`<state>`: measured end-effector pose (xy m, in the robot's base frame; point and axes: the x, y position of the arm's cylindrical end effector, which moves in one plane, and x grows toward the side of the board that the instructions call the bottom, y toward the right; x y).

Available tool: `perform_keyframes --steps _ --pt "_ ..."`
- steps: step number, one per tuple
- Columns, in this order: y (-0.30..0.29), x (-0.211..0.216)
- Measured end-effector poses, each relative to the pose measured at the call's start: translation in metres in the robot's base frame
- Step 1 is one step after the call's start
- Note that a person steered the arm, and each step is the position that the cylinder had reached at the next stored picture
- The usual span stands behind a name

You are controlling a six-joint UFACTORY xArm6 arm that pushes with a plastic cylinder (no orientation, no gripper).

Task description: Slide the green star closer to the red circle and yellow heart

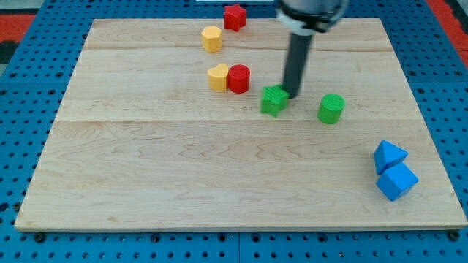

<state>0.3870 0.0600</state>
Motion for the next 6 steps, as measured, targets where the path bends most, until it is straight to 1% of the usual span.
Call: perform_keyframes --steps 1,2,3,4,5,6 --pt "0.012 0.026" --pt "0.004 0.054" --pt "-0.053 0.05" --pt "-0.085 0.025" --pt "-0.089 0.043" --pt "0.03 0.097"
